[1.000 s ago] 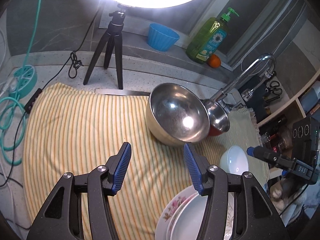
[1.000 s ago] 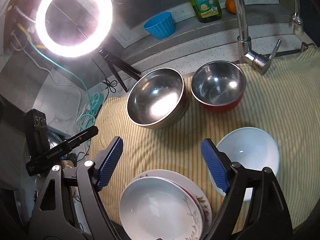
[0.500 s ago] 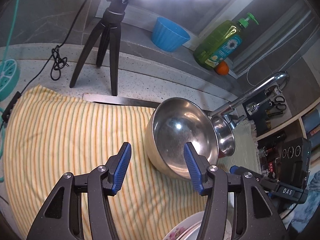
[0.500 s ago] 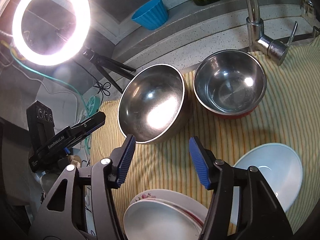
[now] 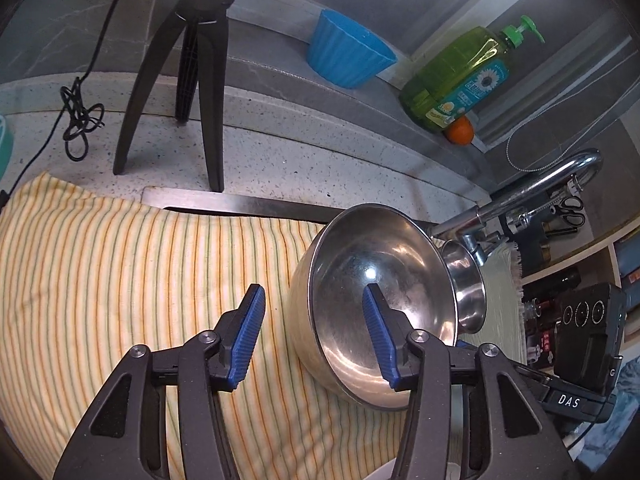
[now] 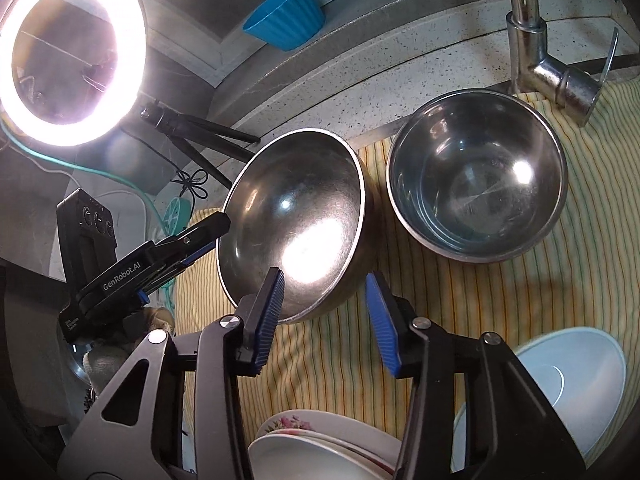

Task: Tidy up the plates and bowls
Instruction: 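Close both grippers on the rim of the plain steel bowl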

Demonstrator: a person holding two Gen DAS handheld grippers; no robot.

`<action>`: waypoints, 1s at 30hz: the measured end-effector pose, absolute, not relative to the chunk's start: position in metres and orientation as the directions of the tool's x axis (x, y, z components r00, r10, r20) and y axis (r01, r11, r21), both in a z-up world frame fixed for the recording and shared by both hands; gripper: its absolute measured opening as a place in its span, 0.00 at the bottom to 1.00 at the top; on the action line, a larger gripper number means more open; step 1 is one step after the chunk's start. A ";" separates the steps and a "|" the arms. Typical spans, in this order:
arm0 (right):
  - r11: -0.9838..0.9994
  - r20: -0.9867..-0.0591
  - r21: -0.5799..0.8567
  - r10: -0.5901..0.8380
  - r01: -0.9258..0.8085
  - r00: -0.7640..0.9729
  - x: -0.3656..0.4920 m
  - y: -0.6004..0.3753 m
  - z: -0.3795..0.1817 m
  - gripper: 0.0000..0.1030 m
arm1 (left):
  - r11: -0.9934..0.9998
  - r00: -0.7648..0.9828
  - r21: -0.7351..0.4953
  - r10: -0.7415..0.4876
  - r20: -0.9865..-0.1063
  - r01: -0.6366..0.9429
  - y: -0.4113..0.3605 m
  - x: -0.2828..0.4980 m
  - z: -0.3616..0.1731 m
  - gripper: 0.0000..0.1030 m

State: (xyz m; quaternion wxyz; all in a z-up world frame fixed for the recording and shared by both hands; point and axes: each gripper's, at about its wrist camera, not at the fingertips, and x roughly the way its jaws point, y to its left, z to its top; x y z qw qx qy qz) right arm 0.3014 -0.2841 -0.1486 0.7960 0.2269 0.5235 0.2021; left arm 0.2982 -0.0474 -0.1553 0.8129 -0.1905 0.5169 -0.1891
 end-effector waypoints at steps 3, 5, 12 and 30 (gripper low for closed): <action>0.825 -0.754 0.560 0.547 -0.081 0.363 0.306 -0.281 -0.151 0.39 | 0.856 0.387 -0.505 -0.505 -0.771 0.110 -0.048 0.302 -0.158 0.41; 0.829 -0.762 0.553 0.543 -0.081 0.354 0.308 -0.279 -0.154 0.34 | 0.855 0.383 -0.506 -0.507 -0.772 0.111 -0.049 0.303 -0.160 0.36; 0.839 -0.776 0.539 0.530 -0.075 0.342 0.311 -0.277 -0.161 0.29 | 0.859 0.367 -0.496 -0.506 -0.781 0.128 -0.053 0.307 -0.164 0.18; 0.853 -0.792 0.514 0.513 -0.094 0.331 0.304 -0.274 -0.157 0.25 | 0.867 0.380 -0.482 -0.492 -0.783 0.128 -0.049 0.293 -0.160 0.16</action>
